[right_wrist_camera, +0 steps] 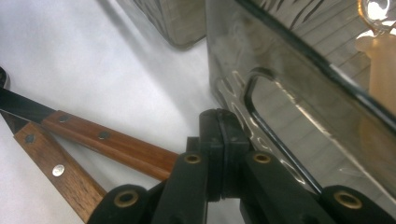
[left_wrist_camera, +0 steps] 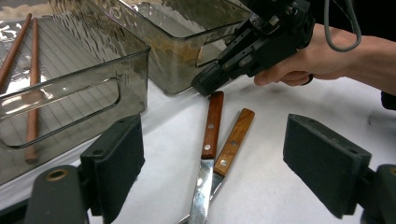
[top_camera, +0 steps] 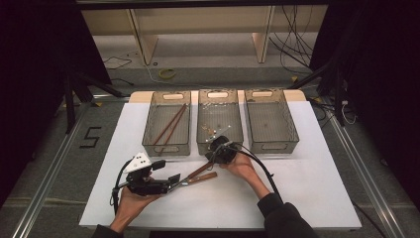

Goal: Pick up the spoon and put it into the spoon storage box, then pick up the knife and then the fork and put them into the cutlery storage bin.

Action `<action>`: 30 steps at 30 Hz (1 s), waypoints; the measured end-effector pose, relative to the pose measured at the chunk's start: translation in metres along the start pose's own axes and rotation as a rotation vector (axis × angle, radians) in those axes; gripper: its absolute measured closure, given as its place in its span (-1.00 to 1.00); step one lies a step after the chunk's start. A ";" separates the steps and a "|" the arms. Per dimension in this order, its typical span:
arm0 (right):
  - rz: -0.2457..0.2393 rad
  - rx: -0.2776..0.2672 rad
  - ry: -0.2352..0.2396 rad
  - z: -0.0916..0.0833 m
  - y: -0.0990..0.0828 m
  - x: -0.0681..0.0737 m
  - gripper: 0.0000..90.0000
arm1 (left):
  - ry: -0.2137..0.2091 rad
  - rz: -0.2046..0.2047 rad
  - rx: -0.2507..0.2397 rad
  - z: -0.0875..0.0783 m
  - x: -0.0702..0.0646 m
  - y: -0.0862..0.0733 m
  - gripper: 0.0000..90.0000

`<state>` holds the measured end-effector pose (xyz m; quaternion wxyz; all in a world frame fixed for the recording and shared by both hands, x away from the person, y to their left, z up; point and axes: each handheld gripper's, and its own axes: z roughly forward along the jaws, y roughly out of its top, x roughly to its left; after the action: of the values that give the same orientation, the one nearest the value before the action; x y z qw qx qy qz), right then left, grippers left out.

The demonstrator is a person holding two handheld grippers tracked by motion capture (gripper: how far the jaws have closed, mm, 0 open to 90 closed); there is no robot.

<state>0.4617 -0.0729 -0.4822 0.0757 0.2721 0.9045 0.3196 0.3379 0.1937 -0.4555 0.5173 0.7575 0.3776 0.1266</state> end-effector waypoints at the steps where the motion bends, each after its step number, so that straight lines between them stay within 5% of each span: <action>1: 0.007 0.007 0.003 0.000 0.000 0.001 1.00 | -0.001 0.002 0.001 0.000 0.000 0.000 -0.56; 30: -0.011 0.058 0.032 -0.003 -0.003 0.003 1.00 | 0.006 -0.013 -0.003 -0.002 0.001 -0.001 -0.56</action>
<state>0.4568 -0.0742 -0.4816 0.0548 0.2642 0.9160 0.2970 0.3370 0.1961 -0.4558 0.5180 0.7540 0.3837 0.1262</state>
